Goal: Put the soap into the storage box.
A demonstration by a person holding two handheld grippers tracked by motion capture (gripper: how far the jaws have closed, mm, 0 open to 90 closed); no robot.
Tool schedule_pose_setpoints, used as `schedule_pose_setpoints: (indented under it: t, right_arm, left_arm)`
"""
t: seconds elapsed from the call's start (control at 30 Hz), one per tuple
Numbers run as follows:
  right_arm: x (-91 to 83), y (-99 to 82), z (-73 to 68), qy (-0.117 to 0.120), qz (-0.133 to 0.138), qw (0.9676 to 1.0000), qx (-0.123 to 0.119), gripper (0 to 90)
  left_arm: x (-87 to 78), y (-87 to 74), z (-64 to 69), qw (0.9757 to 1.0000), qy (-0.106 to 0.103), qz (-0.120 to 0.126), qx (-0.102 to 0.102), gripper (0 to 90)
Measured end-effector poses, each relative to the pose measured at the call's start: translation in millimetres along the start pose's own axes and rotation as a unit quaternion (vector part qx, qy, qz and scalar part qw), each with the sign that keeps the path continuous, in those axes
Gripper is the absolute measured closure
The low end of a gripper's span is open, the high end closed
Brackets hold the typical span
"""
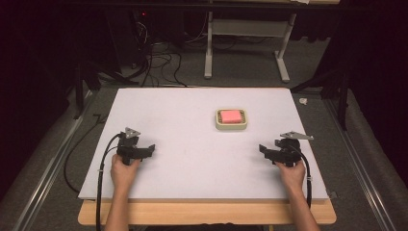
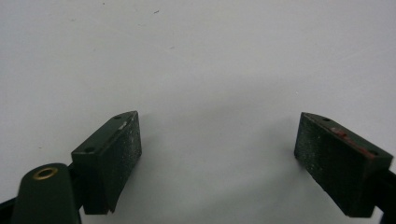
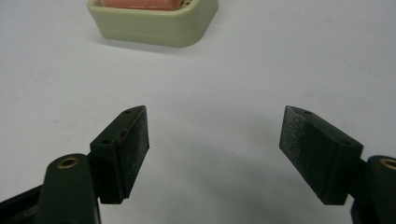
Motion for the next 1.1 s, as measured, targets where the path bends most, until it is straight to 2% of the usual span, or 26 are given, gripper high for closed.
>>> schedule_pose_setpoints:
  t: [0.47,0.67,0.83,0.9,1.1]
  right_arm:
    - [10.8,-9.8,-5.5,-0.011,-0.013,0.9998,-0.013,24.7]
    - [14.2,-13.0,-8.9,-0.028,-0.023,0.9987,-0.037,24.5]
    - [19.2,-16.9,-14.4,-0.046,-0.046,0.9951,-0.074,23.6]
    - [19.4,-17.1,-13.9,-0.038,-0.045,0.9957,-0.07,23.2]
    - [19.6,-17.2,-14.0,-0.037,-0.046,0.9959,-0.069,22.9]
  left_arm:
    - [-0.1,0.0,0.2,1.0,0.0,0.0,0.0,15.3]
    - [-0.1,-0.1,0.2,1.0,0.0,0.0,0.0,15.3]
    - [0.1,0.0,0.1,1.0,0.0,0.001,0.0,15.3]
    - [-0.1,-0.1,0.1,1.0,0.0,0.0,0.0,15.3]
    - [0.1,0.0,0.1,1.0,0.0,0.001,0.0,15.3]
Point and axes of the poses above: each handheld gripper's, and its own axes: x roughly forward along the jaws, y roughly out of its top, z roughly to its right, the point moved 9 cm from there along x, roughly forward along the jaws, and after that the axes turned 1 degree about z, right-handed, at the moved point
